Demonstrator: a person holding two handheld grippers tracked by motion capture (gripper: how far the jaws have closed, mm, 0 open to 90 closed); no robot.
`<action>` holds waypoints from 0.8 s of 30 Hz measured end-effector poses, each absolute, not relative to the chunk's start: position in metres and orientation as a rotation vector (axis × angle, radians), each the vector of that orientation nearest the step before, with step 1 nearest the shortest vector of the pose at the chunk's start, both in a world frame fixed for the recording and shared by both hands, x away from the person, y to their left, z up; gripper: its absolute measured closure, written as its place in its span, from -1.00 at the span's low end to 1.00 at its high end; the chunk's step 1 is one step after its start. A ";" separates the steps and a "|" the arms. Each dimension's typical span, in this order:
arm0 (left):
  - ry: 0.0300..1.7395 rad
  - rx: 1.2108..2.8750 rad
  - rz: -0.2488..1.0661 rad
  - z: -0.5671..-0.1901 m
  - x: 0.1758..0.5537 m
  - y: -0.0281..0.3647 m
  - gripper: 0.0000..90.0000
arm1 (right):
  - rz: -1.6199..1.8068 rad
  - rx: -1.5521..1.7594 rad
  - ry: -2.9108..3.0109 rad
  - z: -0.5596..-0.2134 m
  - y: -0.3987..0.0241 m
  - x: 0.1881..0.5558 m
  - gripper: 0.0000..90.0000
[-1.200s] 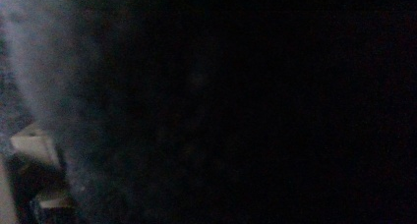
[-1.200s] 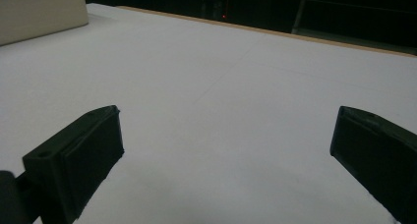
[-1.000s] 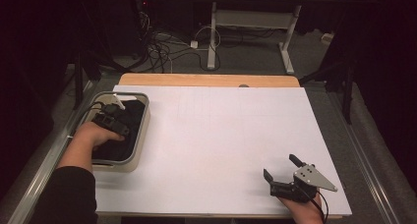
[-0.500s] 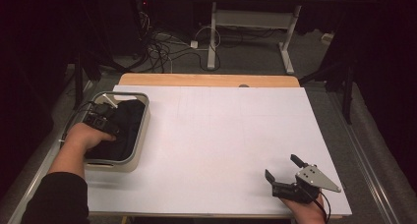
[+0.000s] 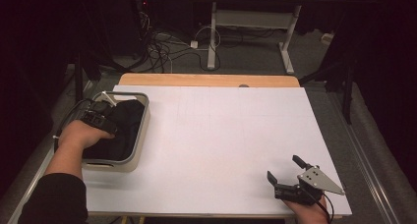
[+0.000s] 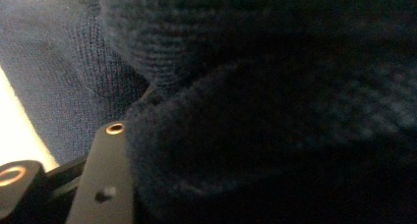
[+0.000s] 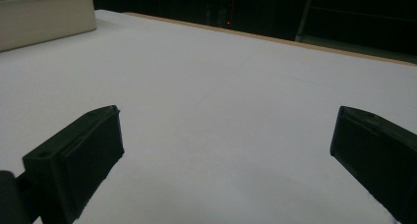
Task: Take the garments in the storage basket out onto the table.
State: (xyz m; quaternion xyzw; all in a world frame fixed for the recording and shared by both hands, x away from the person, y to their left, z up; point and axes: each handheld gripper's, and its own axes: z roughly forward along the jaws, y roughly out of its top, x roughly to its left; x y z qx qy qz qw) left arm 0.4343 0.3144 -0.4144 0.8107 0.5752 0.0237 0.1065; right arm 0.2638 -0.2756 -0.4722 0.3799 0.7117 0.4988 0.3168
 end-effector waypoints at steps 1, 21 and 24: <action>1.695 2.396 0.068 -0.414 0.435 0.313 0.05 | 1.313 1.000 1.874 -0.472 -0.276 0.264 -1.00; 1.680 2.455 0.020 -0.408 0.441 0.312 0.05 | 1.307 1.003 1.851 -0.468 -0.277 0.257 -1.00; 1.668 2.464 0.017 -0.407 0.442 0.313 0.07 | 1.307 1.002 1.847 -0.467 -0.277 0.258 -1.00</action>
